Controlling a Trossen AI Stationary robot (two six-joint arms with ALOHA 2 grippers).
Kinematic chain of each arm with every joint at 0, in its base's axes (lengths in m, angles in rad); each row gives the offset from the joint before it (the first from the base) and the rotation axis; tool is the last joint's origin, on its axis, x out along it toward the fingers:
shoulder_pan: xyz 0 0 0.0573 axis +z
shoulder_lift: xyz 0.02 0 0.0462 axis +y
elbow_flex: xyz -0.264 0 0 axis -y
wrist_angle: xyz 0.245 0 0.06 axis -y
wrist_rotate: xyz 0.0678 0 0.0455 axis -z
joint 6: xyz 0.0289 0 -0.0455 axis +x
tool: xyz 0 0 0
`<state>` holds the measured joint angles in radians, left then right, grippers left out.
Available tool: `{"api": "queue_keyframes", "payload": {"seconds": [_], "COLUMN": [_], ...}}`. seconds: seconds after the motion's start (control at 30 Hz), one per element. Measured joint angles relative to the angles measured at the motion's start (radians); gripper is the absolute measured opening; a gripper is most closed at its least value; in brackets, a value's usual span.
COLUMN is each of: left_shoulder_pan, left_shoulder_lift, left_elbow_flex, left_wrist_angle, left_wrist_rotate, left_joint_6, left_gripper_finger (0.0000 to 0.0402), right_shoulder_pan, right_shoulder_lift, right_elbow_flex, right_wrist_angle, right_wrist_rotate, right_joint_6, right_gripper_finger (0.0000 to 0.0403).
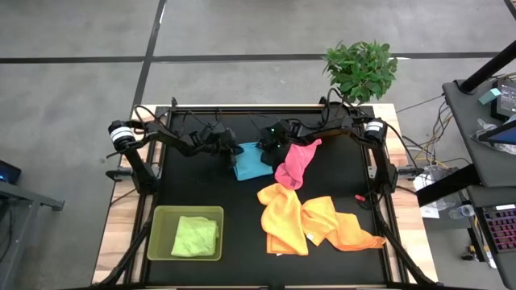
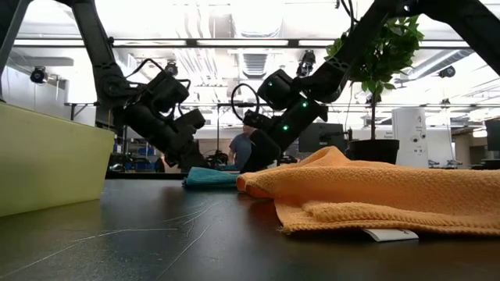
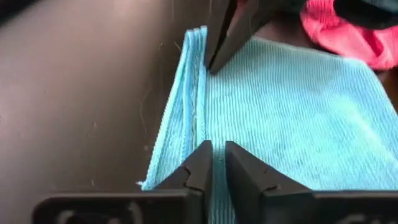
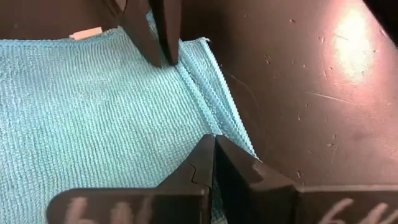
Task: Fold microfiber towels
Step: Put the folded blue microfiber towel into the yellow bin
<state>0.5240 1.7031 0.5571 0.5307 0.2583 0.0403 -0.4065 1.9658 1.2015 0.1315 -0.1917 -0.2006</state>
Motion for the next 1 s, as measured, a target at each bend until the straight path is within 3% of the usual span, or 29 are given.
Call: {"api": "queue_keyframes", "payload": {"seconds": [0.1,0.53,0.77,0.9,1.0], "left_shoulder_pan": [0.000,-0.004,-0.004,-0.009,-0.042], "left_shoulder_lift": [0.000,-0.026,-0.113,-0.191,-0.225], "left_elbow_flex": [0.000,0.007,0.007,0.007,0.006], "left_wrist_angle": [-0.002,0.011,-0.081,-0.177,-0.246], "left_wrist_rotate": [0.000,0.000,-0.031,-0.009,0.032], "left_joint_6": [0.002,0.054,0.106,0.100,0.097], "left_gripper_finger": [0.0004,0.0000,0.0000,0.0000,0.0000], "right_shoulder_pan": [0.000,0.000,-0.002,-0.005,-0.011], "right_shoulder_lift": [-0.007,-0.043,-0.041,-0.078,-0.116], "right_elbow_flex": [0.000,0.000,-0.002,0.007,0.052], "right_wrist_angle": [-0.002,-0.025,-0.030,-0.093,-0.235], "right_wrist_rotate": [0.000,0.000,0.025,0.033,0.017], "right_joint_6": [-0.012,-0.033,-0.053,0.060,0.194], "right_gripper_finger": [0.0009,0.0009,0.0037,0.0052,0.0071]}}
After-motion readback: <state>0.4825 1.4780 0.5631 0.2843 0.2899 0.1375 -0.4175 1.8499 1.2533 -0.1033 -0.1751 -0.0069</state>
